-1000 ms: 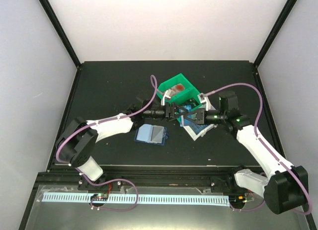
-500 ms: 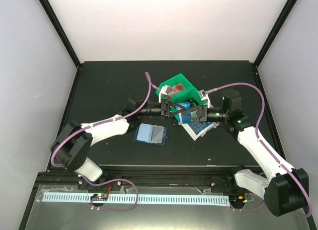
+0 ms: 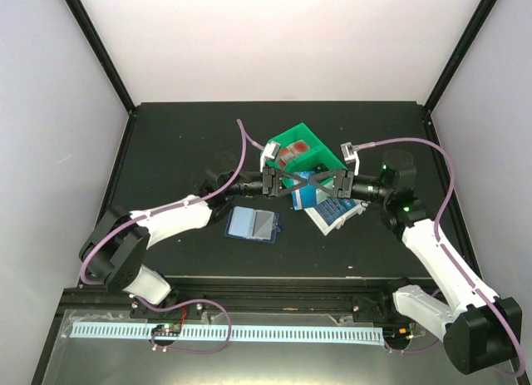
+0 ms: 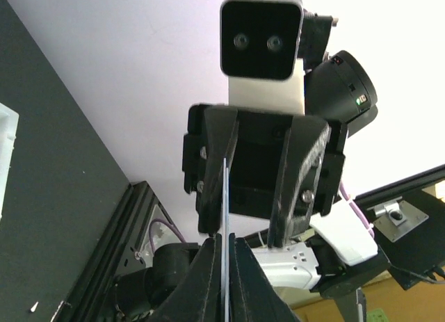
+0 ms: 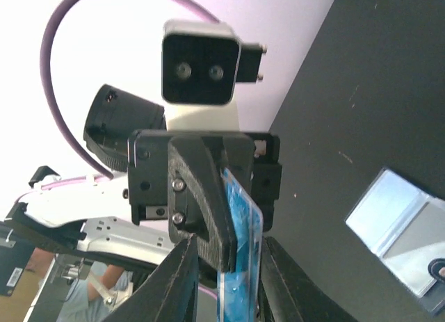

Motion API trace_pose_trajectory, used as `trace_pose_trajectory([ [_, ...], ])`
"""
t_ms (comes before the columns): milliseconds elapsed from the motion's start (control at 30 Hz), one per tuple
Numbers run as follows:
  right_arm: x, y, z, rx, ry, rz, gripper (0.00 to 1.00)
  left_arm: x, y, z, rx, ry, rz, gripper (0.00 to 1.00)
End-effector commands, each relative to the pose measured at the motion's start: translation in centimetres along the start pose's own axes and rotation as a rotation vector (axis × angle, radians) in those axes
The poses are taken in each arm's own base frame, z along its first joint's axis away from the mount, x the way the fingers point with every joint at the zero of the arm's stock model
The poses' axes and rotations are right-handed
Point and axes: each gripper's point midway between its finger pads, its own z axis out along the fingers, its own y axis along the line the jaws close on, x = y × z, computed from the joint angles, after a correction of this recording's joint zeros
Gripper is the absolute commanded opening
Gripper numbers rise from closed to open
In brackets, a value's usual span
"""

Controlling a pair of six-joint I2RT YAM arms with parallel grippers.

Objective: Put the credit cards into the card holder
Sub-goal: Pick up the credit card from the storage box.

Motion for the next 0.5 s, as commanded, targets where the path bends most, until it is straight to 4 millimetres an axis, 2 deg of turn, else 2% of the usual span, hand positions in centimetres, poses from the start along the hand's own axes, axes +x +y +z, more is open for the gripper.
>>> trace_pose_trajectory([
  [0, -2.9, 1.7, -0.4, -0.007, -0.101, -0.063, 0.26, 0.6, -3.2, -0.8, 0.086, 0.032, 0.104, 0.01],
  [233, -3.8, 1.4, -0.2, 0.016, -0.124, -0.046, 0.21, 1.1, -4.7, -1.3, 0.127, 0.038, 0.162, 0.02],
  [333, -3.3, 0.5, 0.0, 0.044, -0.098, -0.031, 0.16, 1.0, -5.0, -1.3, 0.135, 0.034, 0.166, 0.01],
  [467, -2.4, -0.5, 0.0, 0.065, -0.074, -0.017, 0.15, 0.8, -5.6, -1.3, 0.161, 0.024, 0.174, 0.02],
])
